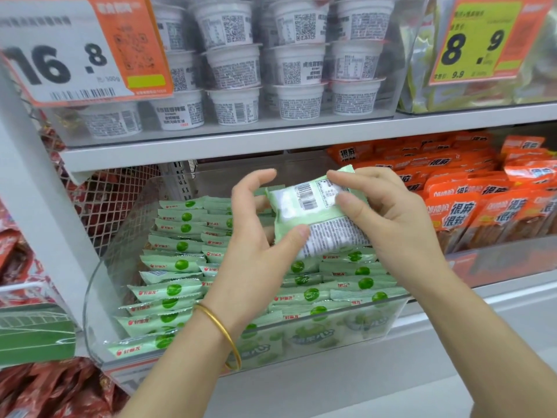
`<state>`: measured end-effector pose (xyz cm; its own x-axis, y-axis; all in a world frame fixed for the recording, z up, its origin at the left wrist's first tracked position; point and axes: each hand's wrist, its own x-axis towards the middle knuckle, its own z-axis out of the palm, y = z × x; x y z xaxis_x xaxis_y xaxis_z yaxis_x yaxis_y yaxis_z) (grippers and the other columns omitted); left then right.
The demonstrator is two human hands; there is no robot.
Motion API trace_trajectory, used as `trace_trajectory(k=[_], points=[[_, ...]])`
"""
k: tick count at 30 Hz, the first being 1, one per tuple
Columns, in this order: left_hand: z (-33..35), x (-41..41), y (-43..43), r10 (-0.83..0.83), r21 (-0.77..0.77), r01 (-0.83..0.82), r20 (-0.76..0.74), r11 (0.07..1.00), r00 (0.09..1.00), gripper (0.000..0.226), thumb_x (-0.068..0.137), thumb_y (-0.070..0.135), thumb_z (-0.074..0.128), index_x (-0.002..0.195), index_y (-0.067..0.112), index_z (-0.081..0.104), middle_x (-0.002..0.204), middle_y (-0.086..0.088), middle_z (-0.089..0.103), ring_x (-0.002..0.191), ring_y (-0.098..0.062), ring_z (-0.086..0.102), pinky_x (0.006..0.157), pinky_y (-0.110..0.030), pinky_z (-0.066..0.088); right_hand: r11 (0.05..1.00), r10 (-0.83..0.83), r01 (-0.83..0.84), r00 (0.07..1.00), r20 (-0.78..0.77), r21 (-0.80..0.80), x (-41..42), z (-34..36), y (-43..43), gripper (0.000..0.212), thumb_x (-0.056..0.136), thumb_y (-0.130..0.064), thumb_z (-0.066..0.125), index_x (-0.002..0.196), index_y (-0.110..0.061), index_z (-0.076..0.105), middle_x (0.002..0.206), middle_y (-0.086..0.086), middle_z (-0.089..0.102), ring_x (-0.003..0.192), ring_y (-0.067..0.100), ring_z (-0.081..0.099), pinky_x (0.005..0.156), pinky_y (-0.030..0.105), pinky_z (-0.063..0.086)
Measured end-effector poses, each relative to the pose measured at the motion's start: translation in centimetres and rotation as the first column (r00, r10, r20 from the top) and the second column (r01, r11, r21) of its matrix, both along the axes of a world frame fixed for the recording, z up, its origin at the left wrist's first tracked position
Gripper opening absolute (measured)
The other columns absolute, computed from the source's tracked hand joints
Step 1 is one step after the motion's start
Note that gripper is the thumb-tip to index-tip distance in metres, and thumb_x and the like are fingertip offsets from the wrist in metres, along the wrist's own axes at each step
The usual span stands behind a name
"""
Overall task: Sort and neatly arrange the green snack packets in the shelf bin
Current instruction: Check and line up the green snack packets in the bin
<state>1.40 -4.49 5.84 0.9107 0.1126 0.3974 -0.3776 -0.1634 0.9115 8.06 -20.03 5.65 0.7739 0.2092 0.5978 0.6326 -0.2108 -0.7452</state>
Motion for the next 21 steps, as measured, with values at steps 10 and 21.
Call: trace_trajectory(k=[10,21], points=[[-0.3,2.9,0.5,0.010,-0.440,-0.139,-0.283,0.887,0.959,0.035,0.092,0.015,0.055,0.124,0.006,0.046,0.090,-0.009,0.066,0.056,-0.012,0.065,0.045,-0.017,0.045,0.959,0.063,0.007,0.970,0.236,-0.285,0.8,0.4,-1.1,0.046,0.074,-0.009,0.063,0.114,-0.031,0.061,0.139,-0.013,0.046,0.135,0.006,0.034,0.112,0.026,0.026],[-2.3,4.8,0.3,0.367,0.635,-0.280,-0.007,0.720,0.930,0.027,0.096,0.017,0.043,0.118,0.015,0.059,0.119,0.000,0.059,0.111,-0.017,0.049,0.095,-0.025,0.037,0.804,-0.203,0.452,0.820,0.535,-0.387,1.2,-0.1,-1.6,0.013,0.082,-0.021,0.064,0.093,-0.020,0.070,0.087,-0.007,0.069,0.080,0.021,0.060,0.072,0.039,0.046]])
